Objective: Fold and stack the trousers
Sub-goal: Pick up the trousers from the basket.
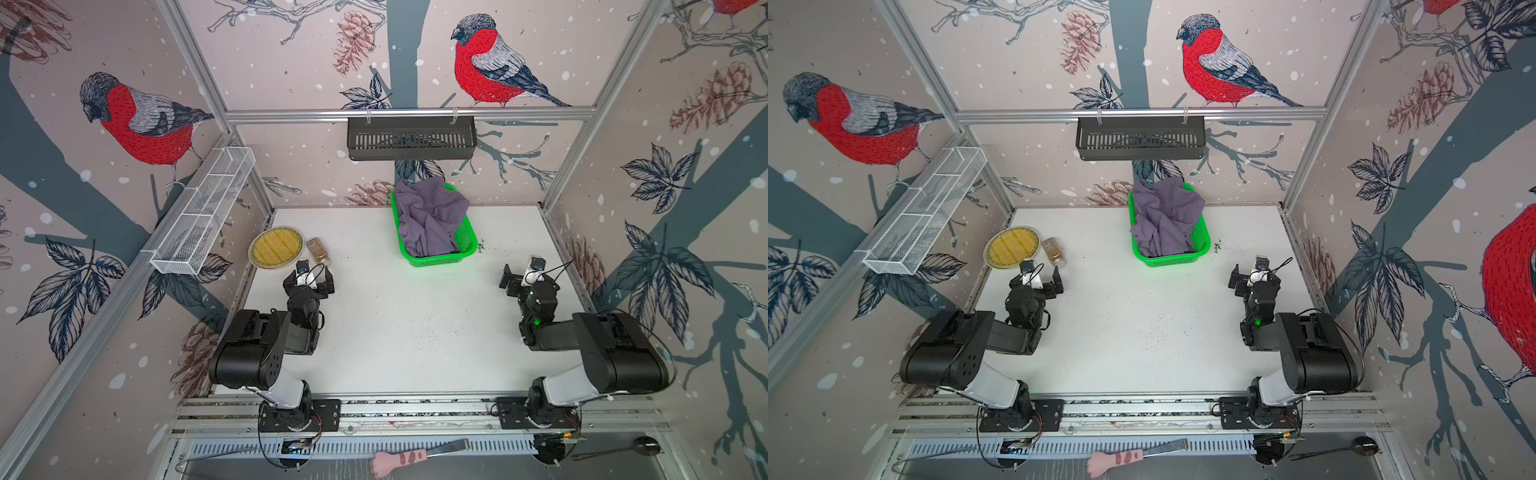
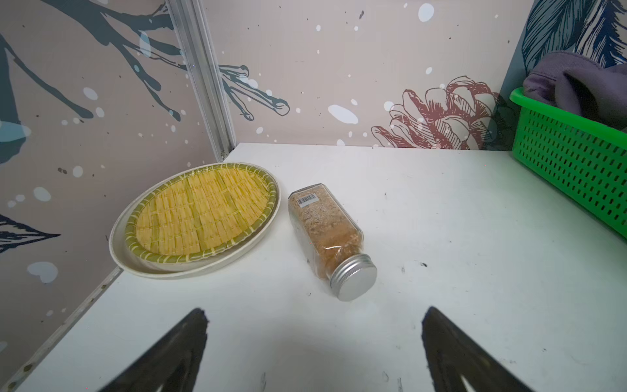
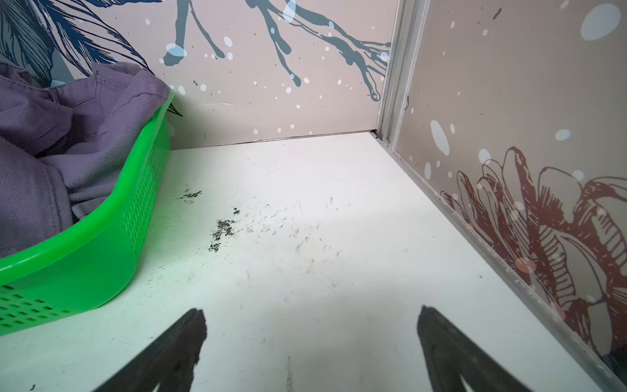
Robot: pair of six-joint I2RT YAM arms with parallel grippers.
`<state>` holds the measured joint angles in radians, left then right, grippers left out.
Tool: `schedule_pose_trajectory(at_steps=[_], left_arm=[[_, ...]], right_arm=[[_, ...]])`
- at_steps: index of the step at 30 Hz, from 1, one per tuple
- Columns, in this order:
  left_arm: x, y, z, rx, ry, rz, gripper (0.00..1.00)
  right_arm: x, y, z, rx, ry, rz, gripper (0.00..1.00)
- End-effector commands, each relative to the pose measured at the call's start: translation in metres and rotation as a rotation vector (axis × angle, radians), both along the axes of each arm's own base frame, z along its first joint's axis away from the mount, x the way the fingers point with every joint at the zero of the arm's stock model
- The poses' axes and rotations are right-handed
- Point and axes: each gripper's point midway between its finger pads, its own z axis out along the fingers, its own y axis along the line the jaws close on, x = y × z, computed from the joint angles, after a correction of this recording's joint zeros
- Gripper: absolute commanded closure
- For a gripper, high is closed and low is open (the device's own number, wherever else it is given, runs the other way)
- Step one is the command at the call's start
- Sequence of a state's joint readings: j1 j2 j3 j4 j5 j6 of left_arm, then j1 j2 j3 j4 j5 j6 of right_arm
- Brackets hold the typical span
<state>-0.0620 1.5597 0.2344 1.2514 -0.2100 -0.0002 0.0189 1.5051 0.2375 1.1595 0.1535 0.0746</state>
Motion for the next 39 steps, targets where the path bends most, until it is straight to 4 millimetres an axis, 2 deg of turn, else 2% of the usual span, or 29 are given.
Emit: schedule_pose_trajectory(at_steps=[1,31,36,39], left_arm=[[0.002,0.001,0.014,-0.002,-0.057,0.002,0.02],[0.0,-0.001,0.015,0.004,-0.062,-0.009,0.02],[-0.016,-0.001,0.038,0.027,-0.131,0.023,0.02],[-0.014,-0.005,0.063,0.035,-0.123,0.065,0.02]], right_arm=[[0.001,0.001,0.009,-0.001,-0.037,0.004,0.0],[0.001,0.001,0.011,0.005,-0.043,0.016,0.0],[-0.002,0.004,0.03,-0.01,-0.062,0.021,0.01],[0.003,0.013,0.05,-0.019,-0.051,0.063,0.01]])
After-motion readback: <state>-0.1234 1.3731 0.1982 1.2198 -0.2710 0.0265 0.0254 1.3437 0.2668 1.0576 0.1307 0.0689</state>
